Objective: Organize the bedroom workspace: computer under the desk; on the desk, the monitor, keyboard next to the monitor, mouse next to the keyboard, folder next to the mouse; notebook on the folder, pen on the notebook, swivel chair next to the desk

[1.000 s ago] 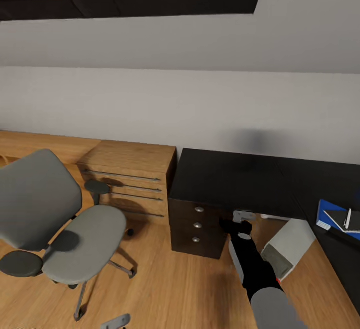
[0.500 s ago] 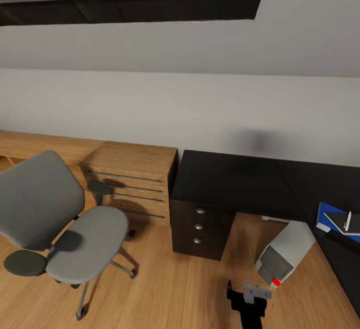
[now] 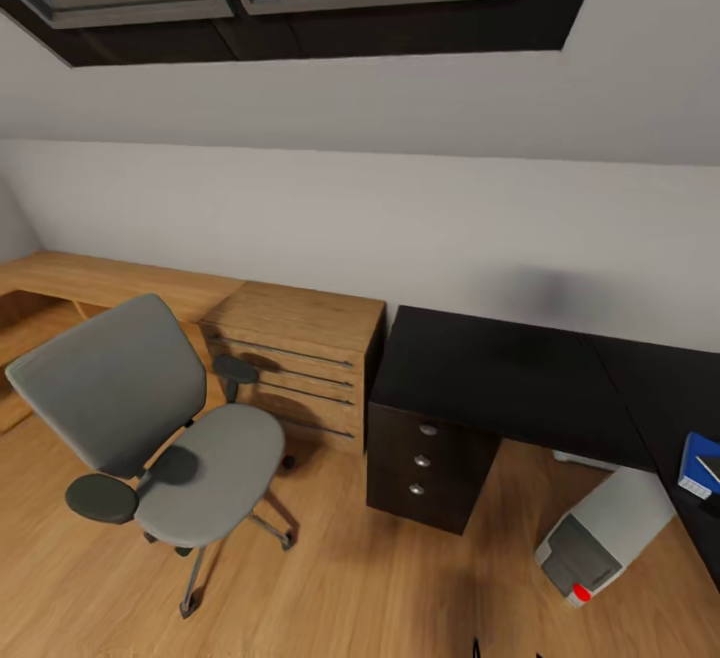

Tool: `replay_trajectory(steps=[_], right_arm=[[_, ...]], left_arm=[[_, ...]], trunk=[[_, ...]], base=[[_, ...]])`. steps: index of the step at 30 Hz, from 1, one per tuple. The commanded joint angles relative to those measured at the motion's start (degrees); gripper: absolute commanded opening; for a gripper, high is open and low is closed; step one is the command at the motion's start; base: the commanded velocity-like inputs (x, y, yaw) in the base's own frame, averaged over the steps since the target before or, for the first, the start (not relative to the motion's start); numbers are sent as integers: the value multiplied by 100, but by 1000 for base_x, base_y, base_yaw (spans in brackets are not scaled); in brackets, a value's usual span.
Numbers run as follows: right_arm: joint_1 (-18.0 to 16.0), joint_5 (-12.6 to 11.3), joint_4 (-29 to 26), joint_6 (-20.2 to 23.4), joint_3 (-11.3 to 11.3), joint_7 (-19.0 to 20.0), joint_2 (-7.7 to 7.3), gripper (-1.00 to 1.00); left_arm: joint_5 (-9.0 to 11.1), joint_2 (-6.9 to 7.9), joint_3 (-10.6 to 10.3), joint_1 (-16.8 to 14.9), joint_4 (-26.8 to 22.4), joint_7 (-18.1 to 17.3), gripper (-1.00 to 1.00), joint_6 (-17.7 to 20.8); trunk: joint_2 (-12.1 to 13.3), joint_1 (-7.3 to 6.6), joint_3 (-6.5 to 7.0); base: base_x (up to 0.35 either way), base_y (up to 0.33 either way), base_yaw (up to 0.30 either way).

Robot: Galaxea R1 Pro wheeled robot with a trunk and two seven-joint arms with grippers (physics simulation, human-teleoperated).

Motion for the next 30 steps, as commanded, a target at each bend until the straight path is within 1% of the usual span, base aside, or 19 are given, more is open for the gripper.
replay_trajectory(steps=[1,2,3,5,6,7,8,9,13,20,24,30], right_arm=[[-3,62,9,-44,-32,-30,-3,100],[-3,61,15,-79,-32,-30,-7,100],[-3,60,31,-208,-32,-30,-7,100],[-3,59,44,-344,-34,-33,-3,100],[-3,59,64,-573,-38,-35,-1,100],[-3,58,73,-687,-41,-36,1,100],[-1,58,95,-1051,-51,-40,0,100],[-2,58,100,-1147,-54,-41,0,100],[-3,55,101,-1219,-57,-45,-1,100],[-3,50,85,-1219,-59,-47,0,100],[-3,54,87,-1219,-59,-48,5,100],[-3,57,98,-1219,-52,-48,7,100]], left_arm=[[46,2,-47,-8,23,-52,100,-51],[45,1,-48,-8,41,-122,100,-78],[40,-4,-51,-8,74,-267,100,-201],[28,-8,-65,-8,87,-331,100,-338],[-36,-12,-132,-8,108,-375,100,-548],[-78,-13,-173,-8,121,-391,100,-649],[-330,-17,-392,-8,269,-410,100,-1040],[-428,-22,-462,-8,366,-403,100,-1206],[-529,-24,-532,-8,488,-397,100,-1489],[-577,-20,-563,-8,577,-381,100,-1880],[-582,-17,-565,-8,595,-377,100,-1973],[-579,-11,-557,-8,602,-375,100,-2011]], trunk=[[33,-20,9],[73,-42,27],[113,-64,45],[193,-108,81],[233,-130,99],[273,-152,117],[273,-152,117],[273,-152,117],[273,-152,117],[273,-152,117],[273,-152,117],[273,-152,117]], base=[[0,0,273],[0,0,274],[0,0,275],[0,0,275],[0,0,275],[0,0,275],[0,0,277],[0,0,278],[0,0,278],[0,0,279],[0,0,280],[-48,0,280]])
